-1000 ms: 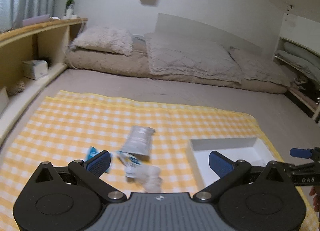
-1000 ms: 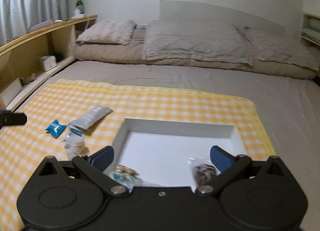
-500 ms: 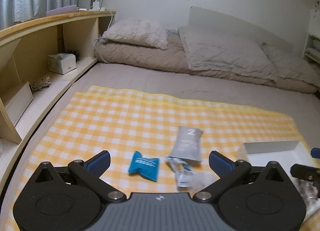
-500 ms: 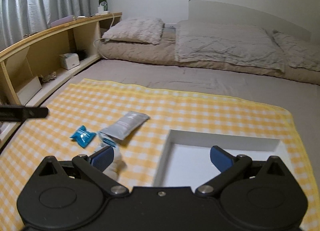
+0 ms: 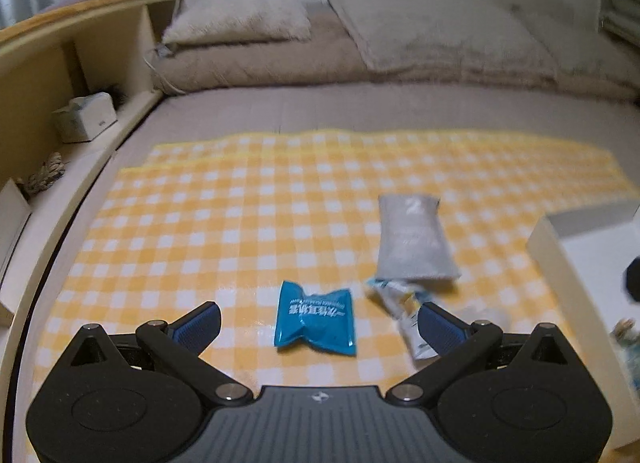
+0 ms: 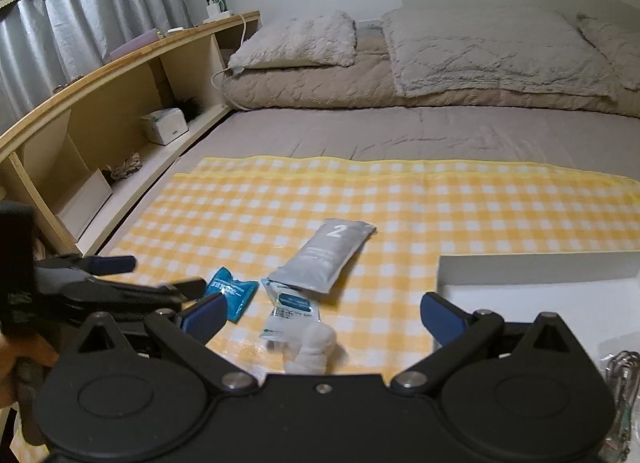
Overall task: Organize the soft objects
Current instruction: 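Withdraw both tools from the box toward the packets on the cloth, then grasp the blue printed packet with left gripper while right grasps the white mesh bag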
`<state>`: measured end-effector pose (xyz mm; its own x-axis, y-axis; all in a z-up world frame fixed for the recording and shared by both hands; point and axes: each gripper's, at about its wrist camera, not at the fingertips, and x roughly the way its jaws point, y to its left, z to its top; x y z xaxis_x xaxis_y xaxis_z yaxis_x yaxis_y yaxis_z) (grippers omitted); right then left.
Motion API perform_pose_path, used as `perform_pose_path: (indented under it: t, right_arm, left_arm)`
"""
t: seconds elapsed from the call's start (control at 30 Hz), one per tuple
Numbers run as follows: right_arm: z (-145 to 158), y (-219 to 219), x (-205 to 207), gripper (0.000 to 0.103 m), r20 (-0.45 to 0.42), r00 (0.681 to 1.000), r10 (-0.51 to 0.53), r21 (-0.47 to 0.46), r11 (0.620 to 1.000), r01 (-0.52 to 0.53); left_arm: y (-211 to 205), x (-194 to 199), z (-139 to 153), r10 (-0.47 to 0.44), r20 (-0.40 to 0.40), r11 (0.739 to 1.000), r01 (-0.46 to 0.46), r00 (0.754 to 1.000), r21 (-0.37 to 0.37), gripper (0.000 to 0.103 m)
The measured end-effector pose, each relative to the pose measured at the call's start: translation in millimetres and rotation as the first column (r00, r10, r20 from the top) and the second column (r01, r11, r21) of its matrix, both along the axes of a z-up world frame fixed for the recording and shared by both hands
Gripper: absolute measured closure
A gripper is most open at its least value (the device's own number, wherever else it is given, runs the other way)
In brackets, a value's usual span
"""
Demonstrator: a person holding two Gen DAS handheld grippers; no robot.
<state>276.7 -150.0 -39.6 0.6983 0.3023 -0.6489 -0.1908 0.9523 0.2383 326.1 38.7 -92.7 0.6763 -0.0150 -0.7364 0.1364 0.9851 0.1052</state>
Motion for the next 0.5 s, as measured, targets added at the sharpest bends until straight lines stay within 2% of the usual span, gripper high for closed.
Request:
perform_pose_path:
  t: [0.1, 0.37, 0.5]
  right_arm:
    - [-7.4, -0.6, 10.0, 0.0, -0.035, 0.999, -0.008, 0.034, 0.999, 0.009]
    - [-26.1, -2.3, 31.8, 0.0, -0.099, 0.994, -0.041, 0.103, 0.993, 0.051]
    - [-32.6, -1.8, 40.5, 0.0, -0.122, 0.992, -0.043, 0.127, 0.99, 0.059]
  left_arm:
    - [-3.0, 13.4, -13.8, -0.027, -0.027, 0.999, 0.028, 0.999, 0.036, 0.0]
    - [-5.6, 44.9, -41.4, -0.019, -0.109, 1.0, 0.017, 0.994, -0.019, 0.0]
    - [-3.5, 55.2, -52.4, 0.001, -0.133, 1.0, -0.002, 0.991, -0.004, 0.001]
